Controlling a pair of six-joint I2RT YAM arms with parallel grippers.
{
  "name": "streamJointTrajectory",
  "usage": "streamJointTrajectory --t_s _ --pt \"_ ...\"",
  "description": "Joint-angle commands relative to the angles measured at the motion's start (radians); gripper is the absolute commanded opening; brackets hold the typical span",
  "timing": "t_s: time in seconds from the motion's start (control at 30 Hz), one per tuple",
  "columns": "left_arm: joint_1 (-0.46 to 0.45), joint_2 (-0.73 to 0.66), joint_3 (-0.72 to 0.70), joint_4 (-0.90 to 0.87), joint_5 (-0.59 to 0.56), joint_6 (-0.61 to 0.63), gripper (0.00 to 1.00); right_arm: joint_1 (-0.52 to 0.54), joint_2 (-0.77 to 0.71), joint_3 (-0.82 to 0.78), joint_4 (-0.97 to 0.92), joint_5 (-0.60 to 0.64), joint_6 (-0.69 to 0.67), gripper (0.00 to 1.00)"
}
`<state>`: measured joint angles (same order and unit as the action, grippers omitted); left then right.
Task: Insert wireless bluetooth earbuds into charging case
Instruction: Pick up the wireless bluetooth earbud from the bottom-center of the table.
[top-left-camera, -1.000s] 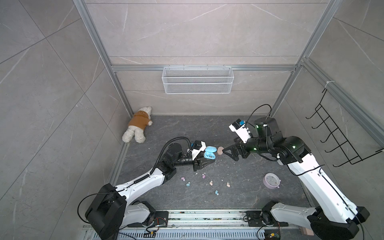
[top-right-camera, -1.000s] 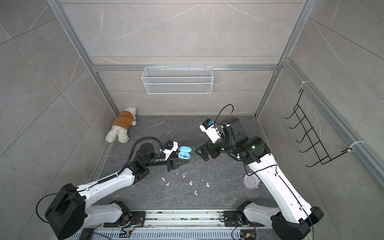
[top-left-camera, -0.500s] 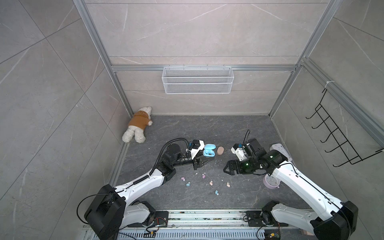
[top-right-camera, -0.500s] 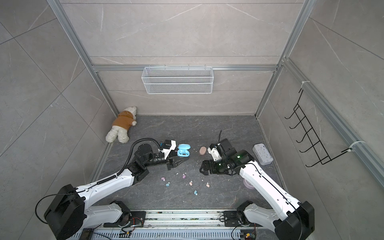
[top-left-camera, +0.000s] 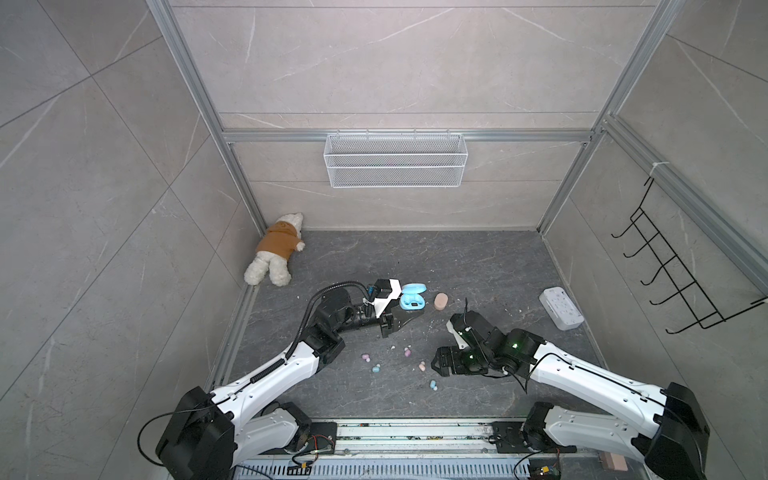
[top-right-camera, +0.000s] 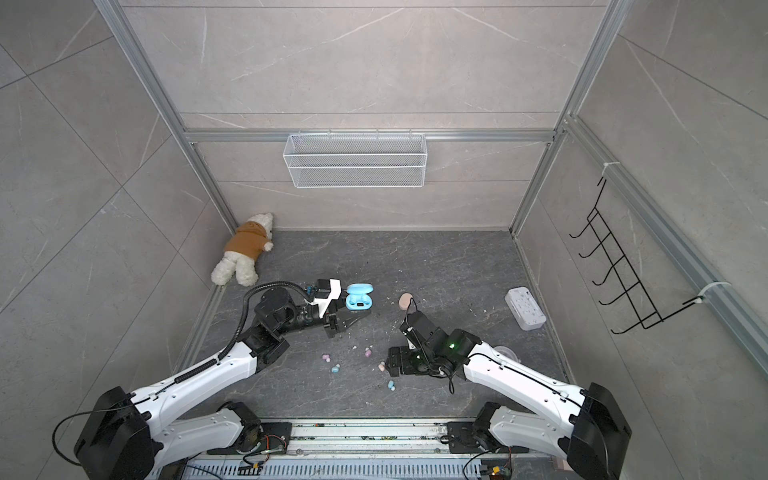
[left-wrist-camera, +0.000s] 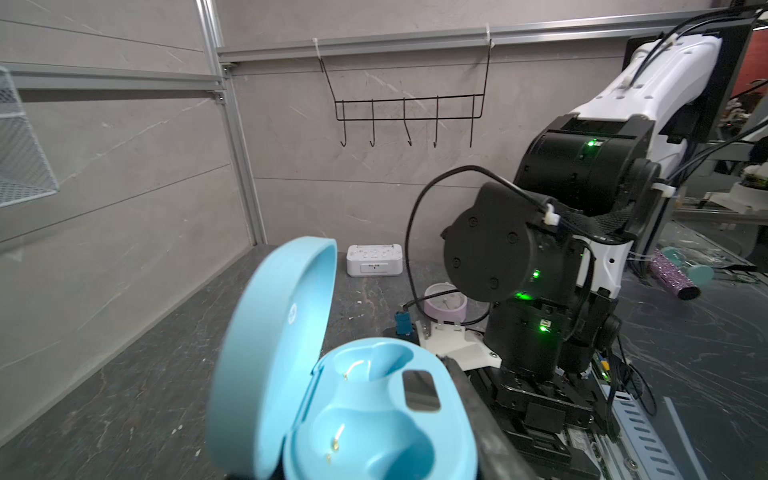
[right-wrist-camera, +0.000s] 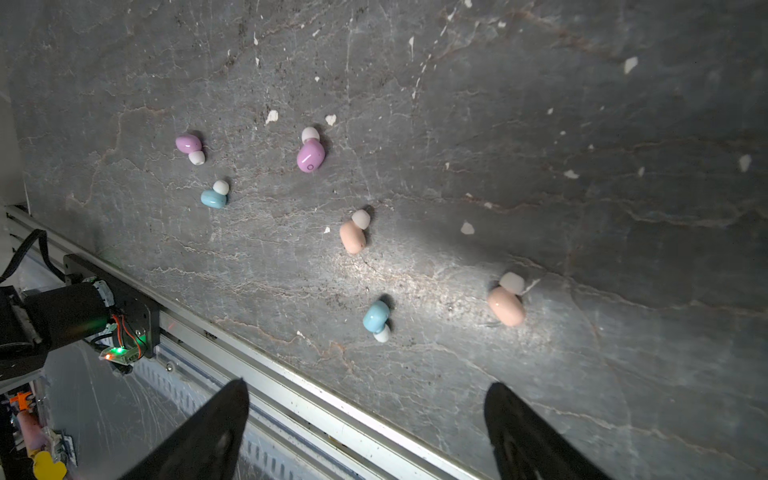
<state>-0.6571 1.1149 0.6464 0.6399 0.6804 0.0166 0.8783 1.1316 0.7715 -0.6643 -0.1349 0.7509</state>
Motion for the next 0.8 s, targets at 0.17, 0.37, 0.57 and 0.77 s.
streamJointTrajectory --t_s 0.17,0.37,0.57,0.77 --pt "0.038 -0.046 -0.101 0.205 -0.082 -0.120 0.11 0.108 0.132 0.062 0.004 0.152 0.082 0.85" --pt "0.037 -0.087 -0.091 0.156 -0.083 -0.114 0.11 0.157 0.225 0.052 0.080 0.129 0.143 0.76" --pt "0.039 -0.108 -0.064 0.086 -0.051 -0.084 0.11 0.202 0.290 0.077 0.055 0.127 0.258 0.66" --pt "0.038 -0.112 -0.087 0.128 -0.056 -0.100 0.11 0.209 0.334 0.098 0.023 0.123 0.305 0.61"
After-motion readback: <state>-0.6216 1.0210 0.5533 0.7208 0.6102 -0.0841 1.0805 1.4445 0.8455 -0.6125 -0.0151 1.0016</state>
